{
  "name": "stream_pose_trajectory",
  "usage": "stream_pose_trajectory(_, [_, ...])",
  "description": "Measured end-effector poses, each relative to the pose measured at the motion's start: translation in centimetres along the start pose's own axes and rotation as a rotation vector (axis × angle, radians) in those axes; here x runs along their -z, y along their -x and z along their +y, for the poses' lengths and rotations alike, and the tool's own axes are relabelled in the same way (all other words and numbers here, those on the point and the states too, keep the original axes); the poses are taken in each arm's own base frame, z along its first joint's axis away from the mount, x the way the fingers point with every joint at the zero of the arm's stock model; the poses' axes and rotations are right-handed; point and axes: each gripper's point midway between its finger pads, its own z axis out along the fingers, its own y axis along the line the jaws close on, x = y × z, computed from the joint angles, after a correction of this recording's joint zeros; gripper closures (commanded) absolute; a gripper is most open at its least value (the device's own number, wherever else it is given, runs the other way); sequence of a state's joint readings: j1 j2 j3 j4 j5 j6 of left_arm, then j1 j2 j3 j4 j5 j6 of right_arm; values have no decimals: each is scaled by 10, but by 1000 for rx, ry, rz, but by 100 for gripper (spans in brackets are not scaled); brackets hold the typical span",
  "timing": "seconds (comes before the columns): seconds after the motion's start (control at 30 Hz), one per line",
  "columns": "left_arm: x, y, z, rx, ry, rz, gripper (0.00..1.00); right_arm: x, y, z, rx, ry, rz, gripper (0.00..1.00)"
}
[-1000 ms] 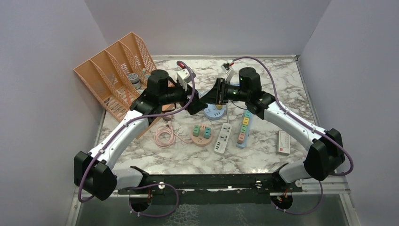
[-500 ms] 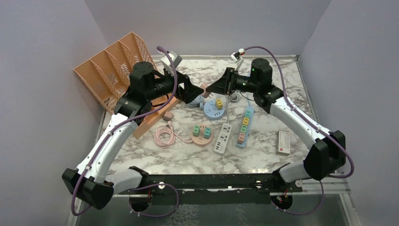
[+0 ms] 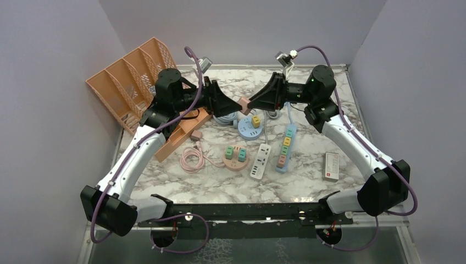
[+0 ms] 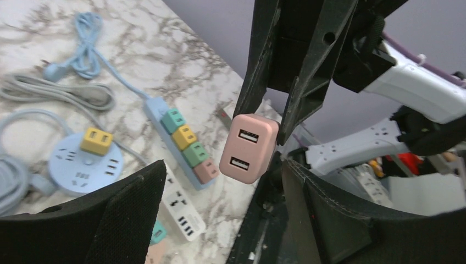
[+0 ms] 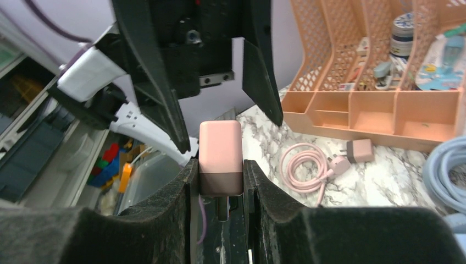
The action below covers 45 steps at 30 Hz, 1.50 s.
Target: Insert the plug
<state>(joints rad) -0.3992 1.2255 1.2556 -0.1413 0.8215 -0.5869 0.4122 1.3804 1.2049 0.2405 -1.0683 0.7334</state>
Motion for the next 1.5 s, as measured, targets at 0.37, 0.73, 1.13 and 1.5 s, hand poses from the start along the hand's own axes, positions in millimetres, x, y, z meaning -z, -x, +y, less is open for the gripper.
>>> stream_pose_trajectory(0.37, [0,-9,-28,110,-191,35,55,1,-6,15,15,105,47,87])
stream_pose_trajectory(0.73, [-9,-18,-17,173,-222,94,88,-3,-24,-2,-71,138,114,86])
stream_pose_trajectory(1.13, [-13,-34,6,195,-130,134,100,-8,-20,-28,-70,24,73,42])
stream_pose_trajectory(1.5, [-22,-41,111,281,394,6,100,57,1,-135,-173,-840,-219,47])
